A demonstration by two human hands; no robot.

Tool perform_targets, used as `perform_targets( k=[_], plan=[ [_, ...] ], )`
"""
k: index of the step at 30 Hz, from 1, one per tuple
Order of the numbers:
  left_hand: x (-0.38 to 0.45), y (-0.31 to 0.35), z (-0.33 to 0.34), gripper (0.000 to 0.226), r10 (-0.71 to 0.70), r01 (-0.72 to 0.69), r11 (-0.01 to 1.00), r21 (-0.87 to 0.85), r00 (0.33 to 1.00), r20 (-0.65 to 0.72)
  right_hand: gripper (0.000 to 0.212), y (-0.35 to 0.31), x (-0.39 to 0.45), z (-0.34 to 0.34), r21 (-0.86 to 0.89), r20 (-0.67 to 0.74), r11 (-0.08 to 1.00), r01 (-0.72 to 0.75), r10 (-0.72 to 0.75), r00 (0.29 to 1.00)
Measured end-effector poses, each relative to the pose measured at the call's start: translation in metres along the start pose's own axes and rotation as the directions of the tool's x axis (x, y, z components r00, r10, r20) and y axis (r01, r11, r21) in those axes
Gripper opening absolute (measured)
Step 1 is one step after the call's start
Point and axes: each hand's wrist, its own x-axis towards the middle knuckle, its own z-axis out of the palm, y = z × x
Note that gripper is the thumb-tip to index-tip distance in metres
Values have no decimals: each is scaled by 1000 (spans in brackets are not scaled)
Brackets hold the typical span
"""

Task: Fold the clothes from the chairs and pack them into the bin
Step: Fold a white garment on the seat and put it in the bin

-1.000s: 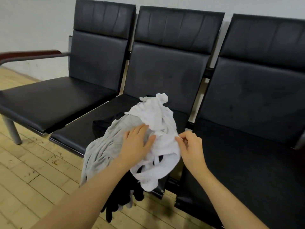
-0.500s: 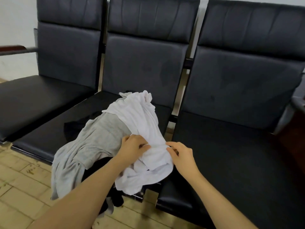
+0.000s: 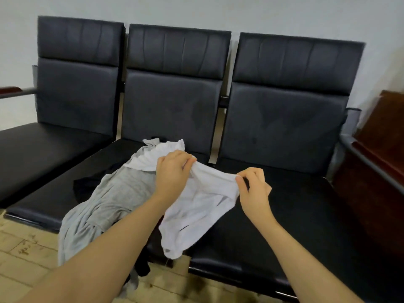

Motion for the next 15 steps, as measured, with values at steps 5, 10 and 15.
perform_targets(
  k=[5, 10, 15],
  plan=[
    [21, 74, -9, 17, 124, -124, 992, 21, 992, -35, 22, -14, 4, -74, 67, -86, 998, 4, 2, 996],
    [27, 149, -6, 20, 208, -212, 974, -78, 977, -50, 14, -32, -8, -151, 148, -285, 986, 77, -32, 958],
    [31, 219, -3, 18, 286, -294, 939, -179, 956, -71, 12, -37, -15, -221, 67, -435, 993, 97, -59, 899]
  ],
)
